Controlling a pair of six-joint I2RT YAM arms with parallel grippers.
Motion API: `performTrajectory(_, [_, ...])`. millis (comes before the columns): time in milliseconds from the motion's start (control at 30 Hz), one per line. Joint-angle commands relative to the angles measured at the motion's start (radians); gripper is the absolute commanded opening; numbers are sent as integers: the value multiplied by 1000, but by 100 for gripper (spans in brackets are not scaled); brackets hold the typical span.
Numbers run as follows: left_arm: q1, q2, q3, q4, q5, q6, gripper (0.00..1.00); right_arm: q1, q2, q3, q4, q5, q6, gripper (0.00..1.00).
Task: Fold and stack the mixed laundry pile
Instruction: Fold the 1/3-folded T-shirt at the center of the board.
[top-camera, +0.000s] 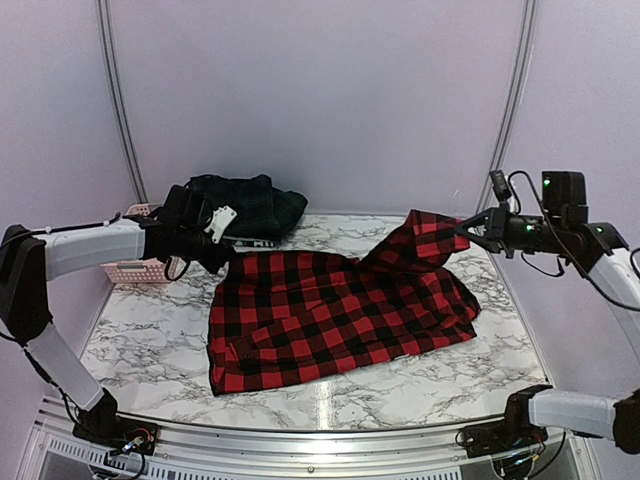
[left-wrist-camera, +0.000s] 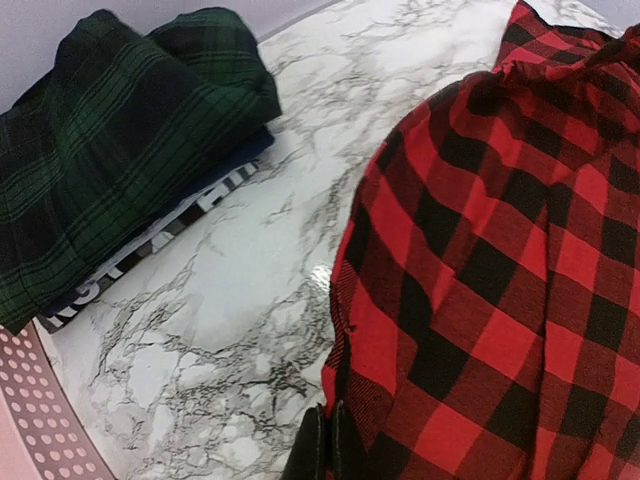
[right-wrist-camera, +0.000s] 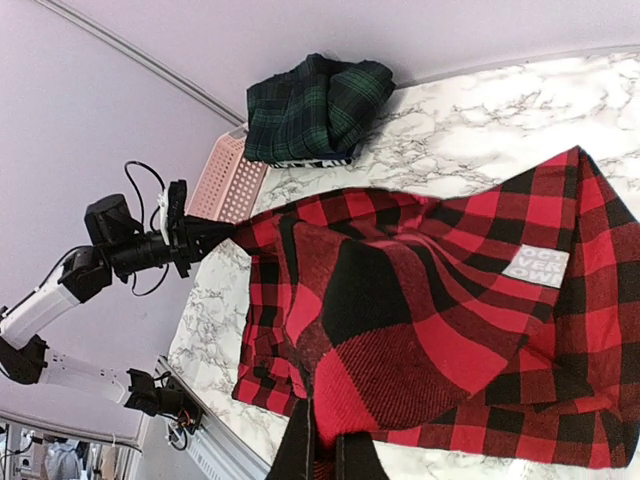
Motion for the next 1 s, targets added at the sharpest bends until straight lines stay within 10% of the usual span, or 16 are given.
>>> performTrajectory(0, [-43, -87, -107, 49, -17, 64, 0, 6, -159, 9, -127, 54, 51, 0])
performTrajectory(500, [-196, -260, -380, 15, -97, 133, 0, 7, -410, -92, -393, 143, 63, 0])
performTrajectory(867, [-246, -305, -394, 55, -198, 86, 51, 7, -363, -171, -269, -46, 13, 0])
performTrajectory(967, [-245, -377, -389, 137, -249, 27, 84, 7, -334, -199, -226, -92, 2, 0])
